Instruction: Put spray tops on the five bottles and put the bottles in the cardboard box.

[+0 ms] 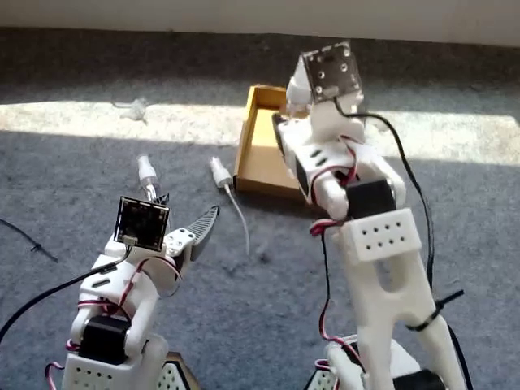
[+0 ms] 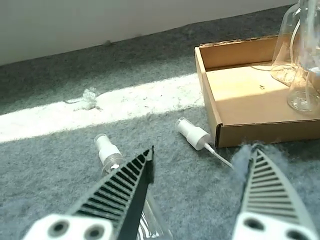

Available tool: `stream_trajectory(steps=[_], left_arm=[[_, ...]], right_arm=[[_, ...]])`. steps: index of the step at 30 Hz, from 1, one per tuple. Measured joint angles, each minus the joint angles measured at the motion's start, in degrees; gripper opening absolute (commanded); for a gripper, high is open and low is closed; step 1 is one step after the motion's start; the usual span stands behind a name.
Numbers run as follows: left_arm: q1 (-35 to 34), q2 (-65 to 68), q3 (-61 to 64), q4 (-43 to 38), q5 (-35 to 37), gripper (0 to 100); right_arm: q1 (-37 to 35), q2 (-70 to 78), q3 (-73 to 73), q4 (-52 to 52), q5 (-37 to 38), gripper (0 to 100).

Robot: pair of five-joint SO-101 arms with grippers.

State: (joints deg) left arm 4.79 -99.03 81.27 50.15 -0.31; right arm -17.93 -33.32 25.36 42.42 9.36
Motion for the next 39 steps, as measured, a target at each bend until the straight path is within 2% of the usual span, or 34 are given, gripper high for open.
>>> stream_trajectory(steps=[7,14,22,39], left_arm=[[0.1,0.0,0.0,0.0,0.0,27],[0.1,0.0,0.0,0.0,0.0,27],[0.1,0.0,0.0,0.0,0.0,27],[0.1,0.0,0.0,0.0,0.0,27]], right_arm=[[8.4,-11.9,25.8,-17.0,1.7,0.4],[9.4,-14.4,39.5,-32.4,-0.1,0.4],[9.5,-14.5,41.0,-40.2,-3.5,0.4],[9.5,-11.9,41.0,-43.1,-3.5,0.4]])
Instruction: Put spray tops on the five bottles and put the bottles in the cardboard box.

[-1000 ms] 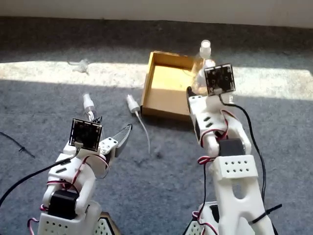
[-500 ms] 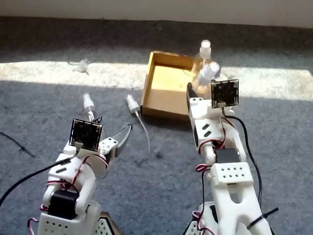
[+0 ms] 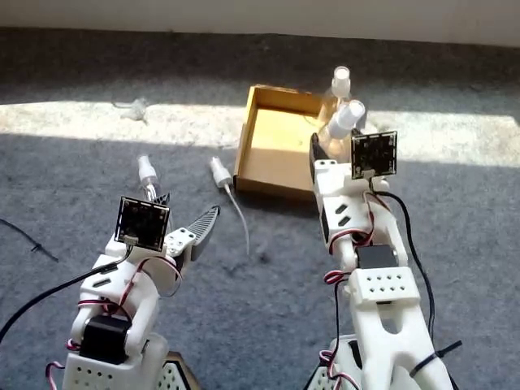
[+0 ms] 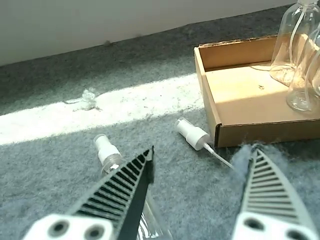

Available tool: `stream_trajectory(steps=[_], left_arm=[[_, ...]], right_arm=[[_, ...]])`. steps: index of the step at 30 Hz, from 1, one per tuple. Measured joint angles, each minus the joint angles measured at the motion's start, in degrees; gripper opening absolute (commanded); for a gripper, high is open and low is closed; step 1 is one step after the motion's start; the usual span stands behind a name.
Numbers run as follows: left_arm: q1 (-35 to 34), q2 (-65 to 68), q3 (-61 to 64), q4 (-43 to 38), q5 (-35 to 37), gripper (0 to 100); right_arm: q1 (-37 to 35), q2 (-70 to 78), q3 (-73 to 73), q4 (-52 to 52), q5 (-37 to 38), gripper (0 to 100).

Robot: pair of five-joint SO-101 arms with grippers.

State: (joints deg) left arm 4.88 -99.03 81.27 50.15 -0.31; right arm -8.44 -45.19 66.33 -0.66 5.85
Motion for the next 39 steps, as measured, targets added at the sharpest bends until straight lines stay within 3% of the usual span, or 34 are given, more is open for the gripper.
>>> stream_trajectory(steps=[29,39], left_arm=[[0.1,0.0,0.0,0.0,0.0,27],[0.1,0.0,0.0,0.0,0.0,27]], right_arm=[[0.2,4.4,0.0,-4.8,0.0,0.4],[3.8,4.4,0.2,-4.8,0.0,0.4]])
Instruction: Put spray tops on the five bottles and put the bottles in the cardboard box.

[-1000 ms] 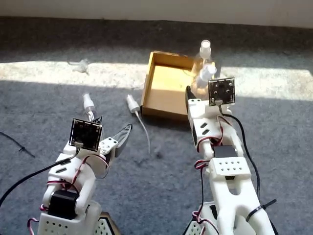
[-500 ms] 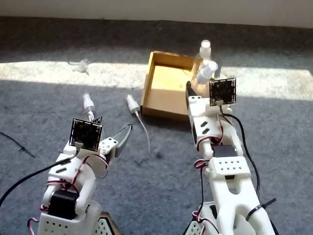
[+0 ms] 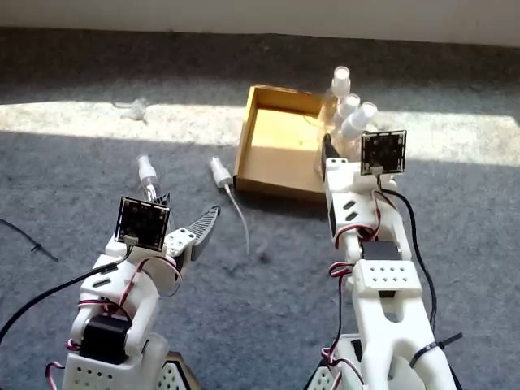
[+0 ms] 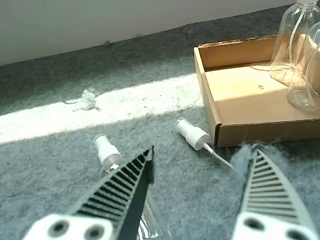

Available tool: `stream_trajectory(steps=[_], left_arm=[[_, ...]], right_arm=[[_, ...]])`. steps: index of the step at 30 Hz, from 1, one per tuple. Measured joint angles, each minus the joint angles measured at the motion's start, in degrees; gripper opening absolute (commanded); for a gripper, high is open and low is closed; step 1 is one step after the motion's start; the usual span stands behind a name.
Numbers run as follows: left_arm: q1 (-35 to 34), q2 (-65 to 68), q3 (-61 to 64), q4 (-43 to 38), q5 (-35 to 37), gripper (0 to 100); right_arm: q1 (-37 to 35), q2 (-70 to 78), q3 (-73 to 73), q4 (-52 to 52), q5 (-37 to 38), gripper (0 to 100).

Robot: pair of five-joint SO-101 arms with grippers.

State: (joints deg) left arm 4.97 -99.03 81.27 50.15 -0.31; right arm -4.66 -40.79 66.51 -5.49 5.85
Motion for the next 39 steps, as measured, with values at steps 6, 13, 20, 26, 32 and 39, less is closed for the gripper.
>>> stream_trajectory(steps=[6,13,20,26,32,39], left_arm=[[0.0,0.0,0.0,0.0,0.0,27],[0.0,0.0,0.0,0.0,0.0,27],[0.0,0.0,0.0,0.0,0.0,27],[0.0,0.0,0.0,0.0,0.0,27],[0.0,0.0,0.0,0.0,0.0,27],[0.0,0.0,0.0,0.0,0.0,27]], right_arm=[[0.2,0.0,0.4,0.0,0.0,0.4],[0.2,-0.3,4.2,-1.0,0.0,0.4],[0.2,-0.3,4.3,-1.1,0.0,0.4],[0.1,-0.3,4.3,-1.1,0.0,0.4],[0.1,-0.3,4.3,-1.1,0.0,0.4],[0.1,-0.3,4.3,-1.5,-1.1,0.4]])
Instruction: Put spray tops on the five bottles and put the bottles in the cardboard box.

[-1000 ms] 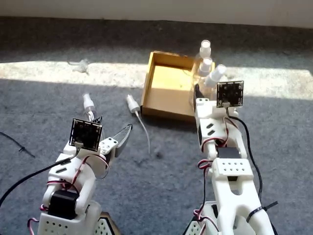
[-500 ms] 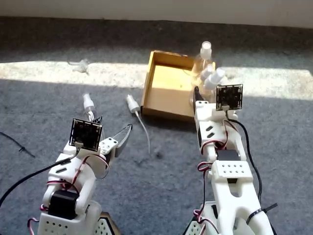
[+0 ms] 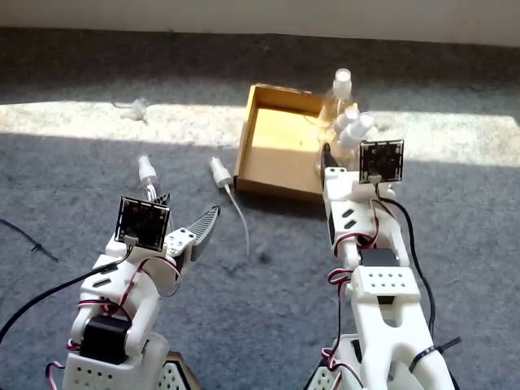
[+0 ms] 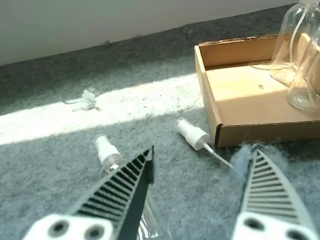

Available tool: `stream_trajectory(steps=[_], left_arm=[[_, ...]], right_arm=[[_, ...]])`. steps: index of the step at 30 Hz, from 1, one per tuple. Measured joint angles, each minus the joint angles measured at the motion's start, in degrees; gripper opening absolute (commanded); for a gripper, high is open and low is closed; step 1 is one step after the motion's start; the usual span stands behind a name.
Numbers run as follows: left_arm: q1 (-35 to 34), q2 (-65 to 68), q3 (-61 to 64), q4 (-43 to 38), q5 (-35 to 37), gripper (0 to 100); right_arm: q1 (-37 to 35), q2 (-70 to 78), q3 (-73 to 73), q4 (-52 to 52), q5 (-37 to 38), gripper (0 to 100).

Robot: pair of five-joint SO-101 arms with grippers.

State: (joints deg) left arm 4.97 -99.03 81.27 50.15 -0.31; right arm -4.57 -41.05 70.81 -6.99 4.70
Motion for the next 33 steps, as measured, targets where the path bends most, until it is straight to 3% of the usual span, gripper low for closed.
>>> stream_trajectory(steps=[7,33], left_arm=[[0.0,0.0,0.0,0.0,0.0,27],[0.0,0.0,0.0,0.0,0.0,27]], right_arm=[[0.1,0.2,0.5,-2.5,-3.0,0.4],[0.0,0.2,0.5,-2.5,-3.1,0.4]])
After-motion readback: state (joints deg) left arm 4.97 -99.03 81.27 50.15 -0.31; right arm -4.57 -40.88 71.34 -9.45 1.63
